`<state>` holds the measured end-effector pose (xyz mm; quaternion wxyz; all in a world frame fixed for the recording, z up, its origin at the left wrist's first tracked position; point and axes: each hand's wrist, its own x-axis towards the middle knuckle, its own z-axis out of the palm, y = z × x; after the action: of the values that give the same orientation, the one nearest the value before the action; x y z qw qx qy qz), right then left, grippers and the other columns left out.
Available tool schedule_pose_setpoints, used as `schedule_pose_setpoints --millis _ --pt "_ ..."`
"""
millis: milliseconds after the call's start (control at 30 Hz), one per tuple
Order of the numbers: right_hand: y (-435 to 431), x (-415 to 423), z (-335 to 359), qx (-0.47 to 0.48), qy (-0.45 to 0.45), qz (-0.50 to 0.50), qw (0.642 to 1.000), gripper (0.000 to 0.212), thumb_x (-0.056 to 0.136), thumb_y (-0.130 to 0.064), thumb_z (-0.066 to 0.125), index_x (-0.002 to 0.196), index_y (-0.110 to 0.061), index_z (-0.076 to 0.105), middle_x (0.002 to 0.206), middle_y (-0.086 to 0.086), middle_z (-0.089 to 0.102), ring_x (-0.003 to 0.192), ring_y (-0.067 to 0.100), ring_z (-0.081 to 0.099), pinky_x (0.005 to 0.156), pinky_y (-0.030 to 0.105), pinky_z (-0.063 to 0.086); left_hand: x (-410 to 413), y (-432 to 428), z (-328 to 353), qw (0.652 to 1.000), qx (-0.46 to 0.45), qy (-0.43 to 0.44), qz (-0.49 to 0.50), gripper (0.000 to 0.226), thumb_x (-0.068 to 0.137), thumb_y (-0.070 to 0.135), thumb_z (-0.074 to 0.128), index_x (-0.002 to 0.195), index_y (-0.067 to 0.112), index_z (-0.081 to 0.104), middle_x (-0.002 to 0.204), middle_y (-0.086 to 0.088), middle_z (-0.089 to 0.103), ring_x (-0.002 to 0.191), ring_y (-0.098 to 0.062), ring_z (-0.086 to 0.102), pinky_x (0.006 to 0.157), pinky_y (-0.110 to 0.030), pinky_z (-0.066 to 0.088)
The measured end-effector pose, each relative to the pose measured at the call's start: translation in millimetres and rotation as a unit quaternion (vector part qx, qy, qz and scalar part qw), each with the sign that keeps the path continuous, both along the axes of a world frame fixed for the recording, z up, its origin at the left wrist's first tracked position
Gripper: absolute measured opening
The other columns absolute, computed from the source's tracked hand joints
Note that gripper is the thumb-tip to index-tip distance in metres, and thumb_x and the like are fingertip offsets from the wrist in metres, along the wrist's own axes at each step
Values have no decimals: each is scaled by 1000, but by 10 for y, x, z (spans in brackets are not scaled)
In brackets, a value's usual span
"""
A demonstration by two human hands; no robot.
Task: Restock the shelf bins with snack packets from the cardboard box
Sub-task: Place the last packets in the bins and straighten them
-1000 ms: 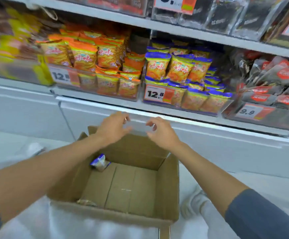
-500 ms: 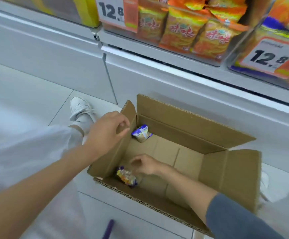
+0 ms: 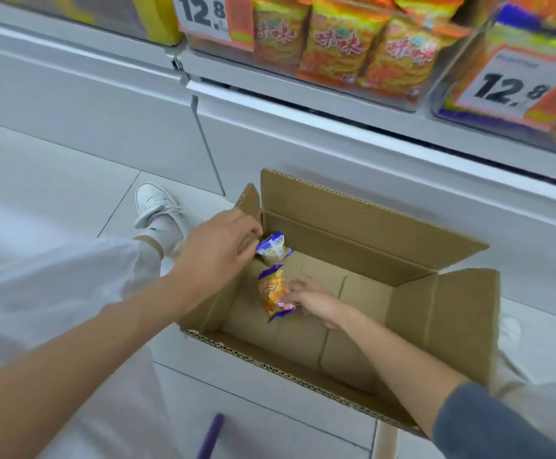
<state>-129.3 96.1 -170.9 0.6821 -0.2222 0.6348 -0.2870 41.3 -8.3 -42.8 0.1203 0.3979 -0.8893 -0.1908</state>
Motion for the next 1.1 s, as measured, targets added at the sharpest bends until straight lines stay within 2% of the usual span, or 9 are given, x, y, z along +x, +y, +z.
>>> schedule_pose_setpoints --millis 100,200,333,467,667,800,867,1000,1100 --pt "46 -407 500 -25 -123 -96 987 36 90 6 56 124 -5 53 114 12 67 95 20 67 80 26 56 -250 145 2 995 97 16 8 23 91 20 62 114 20 62 103 8 54 81 -5 55 82 -36 49" --pt "152 -610 819 -58 -149 -126 979 34 91 7 50 123 -3 55 115 17 66 104 30 64 93 38 53 -609 303 -89 942 328 -5 74 69 90 33 67 146 10 35 137 -5 51 118 -18 56 104 -37 43" --pt "352 -676 936 -87 -95 -127 984 39 88 -12 69 125 -6 57 117 14 69 108 29 67 97 40 52 -941 478 -255 837 514 105 156 59 82 23 77 128 9 43 102 -3 68 90 -18 69 91 -39 55" --pt "465 -794 792 -107 25 -151 982 32 85 -13 73 115 -5 64 107 11 73 91 19 72 83 27 57 -916 364 -597 798 561 128 181 63 81 47 73 130 18 46 121 -2 63 110 -14 62 97 -33 49" --pt "521 -924 457 -86 78 -204 972 21 87 -9 72 106 -5 67 100 7 75 77 7 72 64 14 52 -702 62 -1324 888 388 69 238 95 68 54 81 140 9 39 134 2 52 116 -15 56 101 -27 43" --pt "582 -982 256 -63 74 -214 972 25 85 -8 73 108 -4 66 98 6 75 78 9 73 64 14 52 -811 -75 -1673 898 377 26 224 97 77 23 81 151 6 21 139 -3 46 125 -18 48 103 -20 35" --pt "595 -990 176 -54 78 -211 973 24 85 -5 72 108 -6 66 96 5 75 77 8 72 64 15 52 -879 -138 -1839 917 326 -24 228 81 72 33 82 137 5 42 131 -10 57 118 -27 55 101 -34 44" --pt "612 -1000 100 -46 86 -193 976 28 84 -8 73 112 -7 66 101 6 74 89 15 73 78 24 57 -927 -115 -1873 935 273 -145 174 29 79 37 73 101 20 67 99 -4 70 98 -28 62 83 -36 50" --pt "637 -1014 102 -47 98 -182 977 32 84 -6 73 115 -4 65 104 9 73 90 17 72 77 23 56 -954 -33 -1731 922 339 -62 177 28 74 30 78 94 18 63 92 0 65 89 -22 59 72 -30 46"
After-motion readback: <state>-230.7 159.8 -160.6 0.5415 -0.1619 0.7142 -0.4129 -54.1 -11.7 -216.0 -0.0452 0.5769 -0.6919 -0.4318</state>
